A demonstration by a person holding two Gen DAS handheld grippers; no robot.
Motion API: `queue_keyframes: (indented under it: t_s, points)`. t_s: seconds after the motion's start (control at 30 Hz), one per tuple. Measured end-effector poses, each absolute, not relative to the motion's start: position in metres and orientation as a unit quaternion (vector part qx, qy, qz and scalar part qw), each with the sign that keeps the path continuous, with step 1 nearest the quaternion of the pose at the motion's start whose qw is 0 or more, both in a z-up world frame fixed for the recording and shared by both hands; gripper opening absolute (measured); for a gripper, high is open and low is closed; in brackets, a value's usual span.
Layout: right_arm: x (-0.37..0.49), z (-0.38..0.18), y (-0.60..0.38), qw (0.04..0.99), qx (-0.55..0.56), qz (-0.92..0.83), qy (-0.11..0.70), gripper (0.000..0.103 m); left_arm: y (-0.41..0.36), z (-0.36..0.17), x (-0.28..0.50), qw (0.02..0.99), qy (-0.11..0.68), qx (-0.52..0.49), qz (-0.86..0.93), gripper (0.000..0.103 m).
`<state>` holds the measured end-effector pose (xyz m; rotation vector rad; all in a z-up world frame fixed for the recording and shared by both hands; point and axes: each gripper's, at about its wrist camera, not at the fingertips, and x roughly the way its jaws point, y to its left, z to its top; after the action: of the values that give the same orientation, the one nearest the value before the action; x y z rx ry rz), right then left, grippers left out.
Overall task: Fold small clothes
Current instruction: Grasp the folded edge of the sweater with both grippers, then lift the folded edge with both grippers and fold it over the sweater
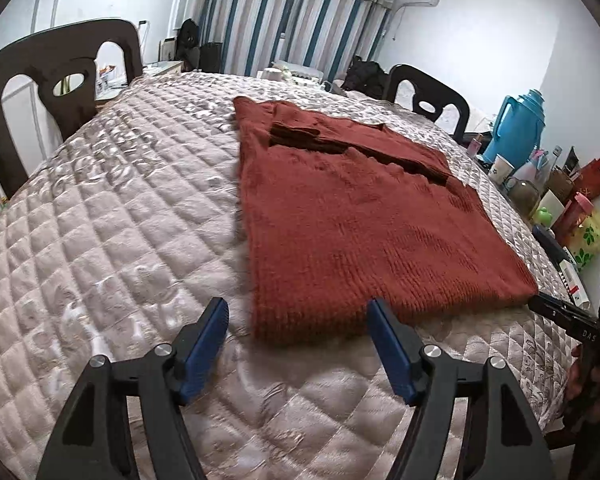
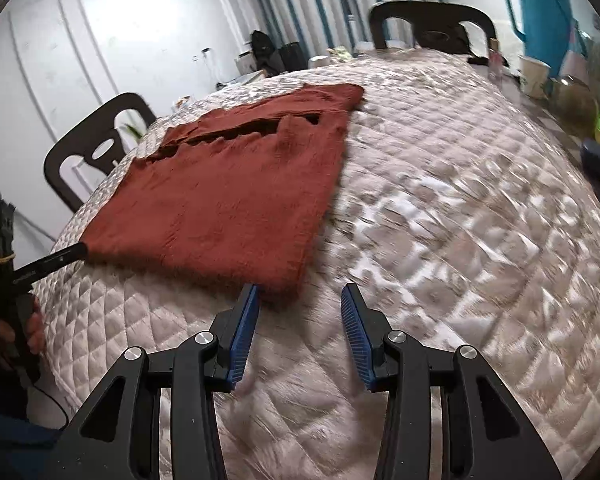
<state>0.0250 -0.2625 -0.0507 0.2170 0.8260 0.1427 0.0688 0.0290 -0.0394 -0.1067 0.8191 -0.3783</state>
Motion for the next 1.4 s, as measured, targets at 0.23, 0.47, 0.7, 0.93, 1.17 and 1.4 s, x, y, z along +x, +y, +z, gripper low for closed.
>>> queue_keyframes:
  t_s: [0.23,0.47,0.7,0.93,1.17,1.4]
  points:
    - [0.039,-0.052,-0.246,0.905,0.075,0.099,0.407,0.043,0.015,-0.041,0.071,0.894,0.398,-0.038,-0.2,0.05]
    - [0.047,-0.05,-0.239,0.907,0.055,0.117,0.401,0.014,0.019,-0.043,0.075,0.881,0.414,-0.058,-0.224,0.026]
    - [0.03,-0.038,-0.248,0.903,0.092,0.151,0.392,0.012,0.044,-0.033,0.063,0.87,0.414,-0.106,-0.246,0.022]
    - [-0.009,-0.018,-0.248,0.899,0.117,0.176,0.384,0.012,0.071,-0.019,0.03,0.86,0.413,-0.145,-0.262,0.022]
    - [-0.019,0.005,-0.251,0.904,0.142,0.196,0.352,0.012,0.076,0.004,0.034,0.867,0.385,-0.164,-0.271,0.022]
    - [0.029,0.036,-0.258,0.917,0.16,0.213,0.298,0.012,0.069,0.037,0.094,0.867,0.357,-0.206,-0.28,0.022]
